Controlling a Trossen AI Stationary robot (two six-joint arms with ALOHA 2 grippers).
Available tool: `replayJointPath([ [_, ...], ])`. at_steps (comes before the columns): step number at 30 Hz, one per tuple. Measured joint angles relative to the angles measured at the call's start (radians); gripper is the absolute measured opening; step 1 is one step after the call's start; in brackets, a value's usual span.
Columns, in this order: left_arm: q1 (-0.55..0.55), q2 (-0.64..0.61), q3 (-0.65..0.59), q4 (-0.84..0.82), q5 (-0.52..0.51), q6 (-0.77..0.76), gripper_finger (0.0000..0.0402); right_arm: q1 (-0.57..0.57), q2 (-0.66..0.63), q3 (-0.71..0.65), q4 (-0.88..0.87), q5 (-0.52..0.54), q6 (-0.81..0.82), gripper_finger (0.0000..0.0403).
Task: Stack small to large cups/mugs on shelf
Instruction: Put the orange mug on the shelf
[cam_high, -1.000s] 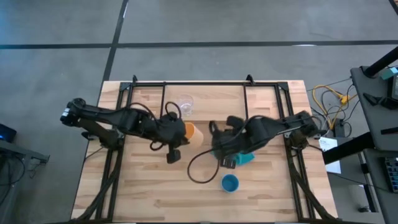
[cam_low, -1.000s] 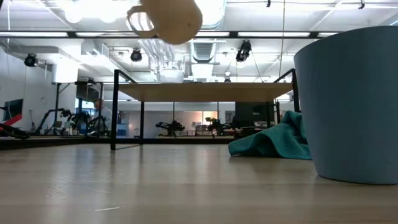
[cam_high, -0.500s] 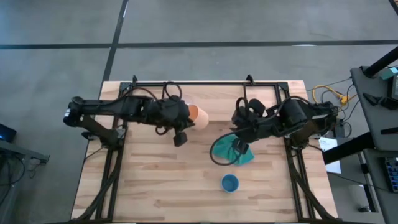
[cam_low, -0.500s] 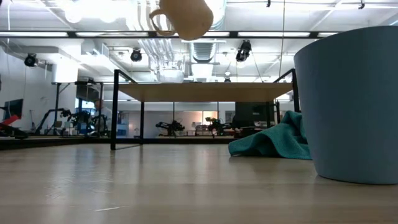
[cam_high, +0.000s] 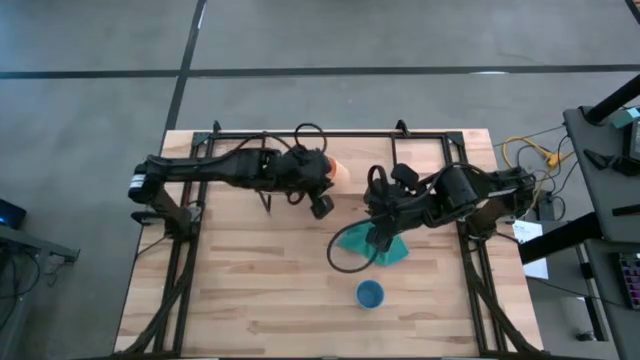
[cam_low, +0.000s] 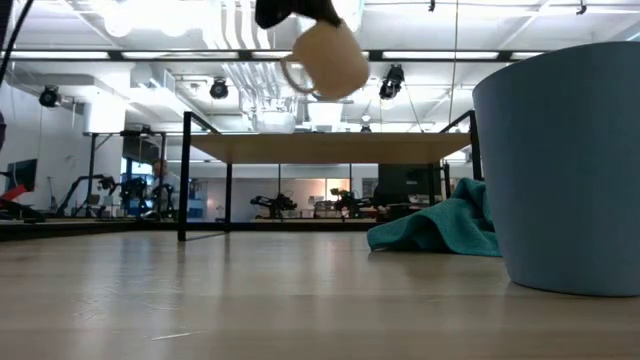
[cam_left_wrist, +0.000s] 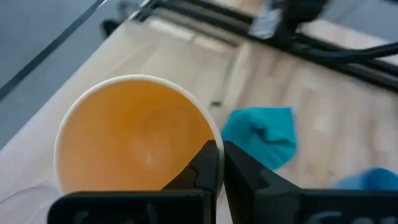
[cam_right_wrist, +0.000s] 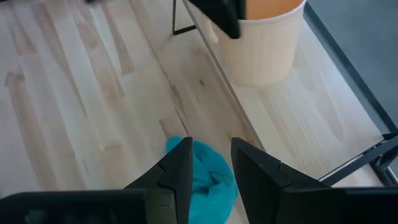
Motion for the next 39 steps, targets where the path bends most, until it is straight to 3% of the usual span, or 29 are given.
replayJointPath([
  [5,0.036,0.028,0.025,-0.053,-0.055,-0.055,0.0000,0.000,0.001,0.000,0.000,0.000,-0.002,0.0103],
  [39,0.073,0.077,0.033,0.020,-0.084,-0.225,0.0000,0.000,0.001,0.000,-0.001,0.000,-0.042,0.0102],
])
